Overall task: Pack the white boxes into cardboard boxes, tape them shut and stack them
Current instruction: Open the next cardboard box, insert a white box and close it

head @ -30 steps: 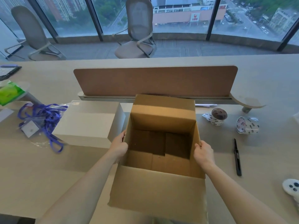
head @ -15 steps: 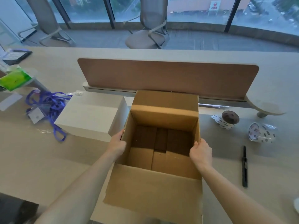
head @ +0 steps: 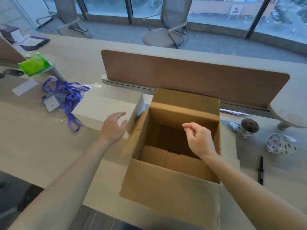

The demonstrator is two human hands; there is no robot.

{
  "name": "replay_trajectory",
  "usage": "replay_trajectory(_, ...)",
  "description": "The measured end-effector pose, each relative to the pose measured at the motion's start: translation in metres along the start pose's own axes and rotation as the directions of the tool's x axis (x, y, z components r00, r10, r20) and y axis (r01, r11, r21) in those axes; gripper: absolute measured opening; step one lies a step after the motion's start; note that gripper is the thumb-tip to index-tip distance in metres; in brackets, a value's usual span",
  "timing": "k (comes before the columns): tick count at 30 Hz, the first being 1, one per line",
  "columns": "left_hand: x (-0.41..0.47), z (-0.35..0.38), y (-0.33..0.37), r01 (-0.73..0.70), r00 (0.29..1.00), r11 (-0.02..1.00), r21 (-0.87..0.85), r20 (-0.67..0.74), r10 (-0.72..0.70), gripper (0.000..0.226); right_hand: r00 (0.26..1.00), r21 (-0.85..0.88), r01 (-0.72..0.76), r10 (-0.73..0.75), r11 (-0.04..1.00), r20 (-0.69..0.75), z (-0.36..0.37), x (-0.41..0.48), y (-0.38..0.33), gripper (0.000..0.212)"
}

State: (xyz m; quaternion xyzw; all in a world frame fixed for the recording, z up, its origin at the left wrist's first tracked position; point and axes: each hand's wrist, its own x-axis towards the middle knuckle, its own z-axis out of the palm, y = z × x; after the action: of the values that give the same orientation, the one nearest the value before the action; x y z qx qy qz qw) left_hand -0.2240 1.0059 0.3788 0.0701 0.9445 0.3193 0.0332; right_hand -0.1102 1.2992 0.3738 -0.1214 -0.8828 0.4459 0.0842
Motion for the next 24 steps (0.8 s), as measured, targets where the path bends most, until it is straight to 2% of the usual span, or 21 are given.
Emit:
replay_trajectory(4,0.036,-0.037,-0.046,0.065,0.997,0.998,0.003,-0.039,-0.065,0.04,0.982,0.082,-0.057,0.042,0.995,0.182,0.049,0.024,-0.061,0.024)
replay_trajectory(7,0.069,-0.061,-0.092,0.105,0.994,0.993,0.059,-0.038,-0.103,0.052,0.958,0.032,-0.059,0.047,0.998,0.281,0.098,0.046,-0.107,0.026)
replay_trajectory(9,0.091,-0.077,-0.127,0.171,0.985,0.981,0.092,-0.051,-0.167,0.067,0.933,-0.035,-0.106,0.111,0.994,0.342,0.135,0.061,-0.133,0.033)
replay_trajectory(11,0.108,-0.092,-0.156,0.223,0.973,0.97,0.092,-0.073,-0.217,0.068,0.9,-0.107,-0.2,0.226,0.974,0.373,0.169,0.075,-0.154,0.051)
replay_trajectory(14,0.121,-0.113,-0.177,0.197,0.978,0.98,0.0,-0.066,-0.196,0.061,0.85,-0.189,-0.372,0.415,0.909,0.325,0.208,0.093,-0.173,0.066)
replay_trajectory(16,0.123,-0.118,-0.186,0.186,0.982,0.979,-0.088,-0.011,-0.188,0.056,0.835,-0.211,-0.443,0.486,0.871,0.257,0.225,0.104,-0.181,0.067)
replay_trajectory(18,0.126,-0.119,-0.195,0.231,0.972,0.962,-0.148,0.072,-0.222,0.063,0.811,-0.207,-0.505,0.542,0.838,0.218,0.236,0.114,-0.185,0.075)
replay_trajectory(21,0.131,-0.115,-0.204,0.317,0.939,0.925,-0.207,0.206,-0.276,0.066,0.77,-0.123,-0.602,0.615,0.789,0.171,0.244,0.123,-0.18,0.069)
replay_trajectory(24,0.13,-0.107,-0.212,0.333,0.933,0.924,-0.187,0.21,-0.293,0.062,0.697,0.041,-0.709,0.691,0.704,0.195,0.249,0.126,-0.175,0.073)
